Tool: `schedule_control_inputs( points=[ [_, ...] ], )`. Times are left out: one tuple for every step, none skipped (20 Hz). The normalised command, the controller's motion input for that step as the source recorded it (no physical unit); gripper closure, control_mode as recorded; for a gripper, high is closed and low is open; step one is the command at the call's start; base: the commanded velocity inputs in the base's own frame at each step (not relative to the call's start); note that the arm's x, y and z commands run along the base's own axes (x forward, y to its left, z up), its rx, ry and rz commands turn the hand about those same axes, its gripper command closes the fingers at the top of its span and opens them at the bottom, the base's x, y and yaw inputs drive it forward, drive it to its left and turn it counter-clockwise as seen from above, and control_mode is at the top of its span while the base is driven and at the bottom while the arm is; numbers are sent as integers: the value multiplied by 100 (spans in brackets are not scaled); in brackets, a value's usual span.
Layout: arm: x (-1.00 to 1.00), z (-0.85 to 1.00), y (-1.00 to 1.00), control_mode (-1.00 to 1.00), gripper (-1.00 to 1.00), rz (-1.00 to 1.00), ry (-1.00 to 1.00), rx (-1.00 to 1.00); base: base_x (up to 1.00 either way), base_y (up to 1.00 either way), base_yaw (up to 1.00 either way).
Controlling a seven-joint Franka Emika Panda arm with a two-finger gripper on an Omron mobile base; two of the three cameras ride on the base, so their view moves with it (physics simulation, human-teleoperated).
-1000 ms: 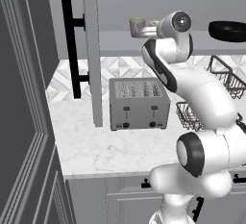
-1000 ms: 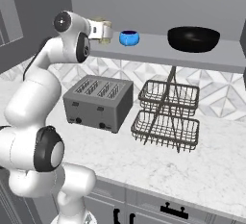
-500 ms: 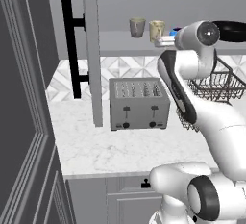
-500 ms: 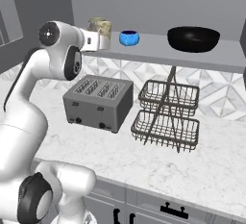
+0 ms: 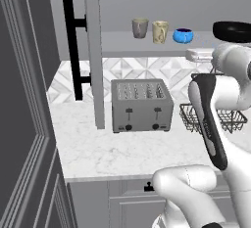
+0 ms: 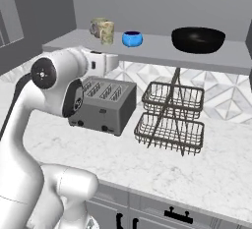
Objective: Gather all objects into one cabinet and sort the glasses and bowls to opposite sides.
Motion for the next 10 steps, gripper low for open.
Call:
schedule_control_inputs(
  points=[
    [-100,16,-47,-100,-100,-1,-26,0,0,0,0],
    [-100,20,-48,-100,-100,-1,-28,0,0,0,0],
    [-100,21,-48,-100,-100,-1,-29,0,0,0,0],
    [-100,21,-44,-100,-100,-1,-29,0,0,0,0],
    [-100,22,-44,-100,-100,-1,-29,0,0,0,0],
    [-100,24,-44,-100,-100,-1,-30,0,0,0,0],
    [-100,24,-41,-100,-100,0,-30,0,0,0,0],
    [-100,24,-41,-100,-100,0,-31,0,0,0,0],
    [-100,24,-40,-100,-100,0,-31,0,0,0,0],
    [-100,24,-38,-100,-100,0,-31,0,0,0,0]
  ],
)
